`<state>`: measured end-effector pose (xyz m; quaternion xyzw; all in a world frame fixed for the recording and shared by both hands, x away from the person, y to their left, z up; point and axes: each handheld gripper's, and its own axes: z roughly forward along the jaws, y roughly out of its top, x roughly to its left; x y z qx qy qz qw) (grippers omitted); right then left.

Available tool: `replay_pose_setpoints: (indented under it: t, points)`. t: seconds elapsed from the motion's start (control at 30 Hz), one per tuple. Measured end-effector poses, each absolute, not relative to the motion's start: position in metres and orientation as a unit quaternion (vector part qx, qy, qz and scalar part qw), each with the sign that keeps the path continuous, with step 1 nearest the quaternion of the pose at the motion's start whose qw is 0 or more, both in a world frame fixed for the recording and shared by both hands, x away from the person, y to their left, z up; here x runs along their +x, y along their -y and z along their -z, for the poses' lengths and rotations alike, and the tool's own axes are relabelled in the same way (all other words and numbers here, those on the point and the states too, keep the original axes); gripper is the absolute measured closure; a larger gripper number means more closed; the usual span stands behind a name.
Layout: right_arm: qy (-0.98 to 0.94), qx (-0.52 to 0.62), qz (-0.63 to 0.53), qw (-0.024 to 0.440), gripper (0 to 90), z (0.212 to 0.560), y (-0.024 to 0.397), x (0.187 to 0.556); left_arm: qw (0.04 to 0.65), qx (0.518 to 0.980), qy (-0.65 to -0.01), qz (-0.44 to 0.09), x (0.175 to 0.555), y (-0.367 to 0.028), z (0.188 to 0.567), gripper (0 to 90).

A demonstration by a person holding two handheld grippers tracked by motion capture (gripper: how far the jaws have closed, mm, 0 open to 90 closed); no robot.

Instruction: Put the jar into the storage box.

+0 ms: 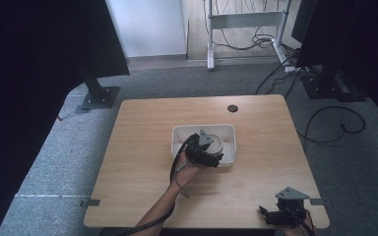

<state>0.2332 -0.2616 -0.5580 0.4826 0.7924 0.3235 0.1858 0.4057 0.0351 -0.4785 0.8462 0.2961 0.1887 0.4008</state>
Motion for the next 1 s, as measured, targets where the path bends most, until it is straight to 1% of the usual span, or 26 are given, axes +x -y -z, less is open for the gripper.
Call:
replay_pose_setpoints:
  t: [0.53,0.73,1.0]
  points:
    - [-0.793,0.482,-0.324,0.186,3.0,0.558,0.262,0.233,0.387,0.838,-0.328,-0.199,0.43,-0.023,0.496,9.8]
    - [-0.793,0.481,-0.325,0.185,3.0,0.558,0.262,0.233,0.375,0.842,-0.326,-0.211,0.433,-0.015,0.5,9.8]
    - [-0.794,0.48,-0.325,0.185,3.1,0.558,0.262,0.233,0.358,0.845,-0.336,-0.213,0.435,-0.01,0.501,9.8]
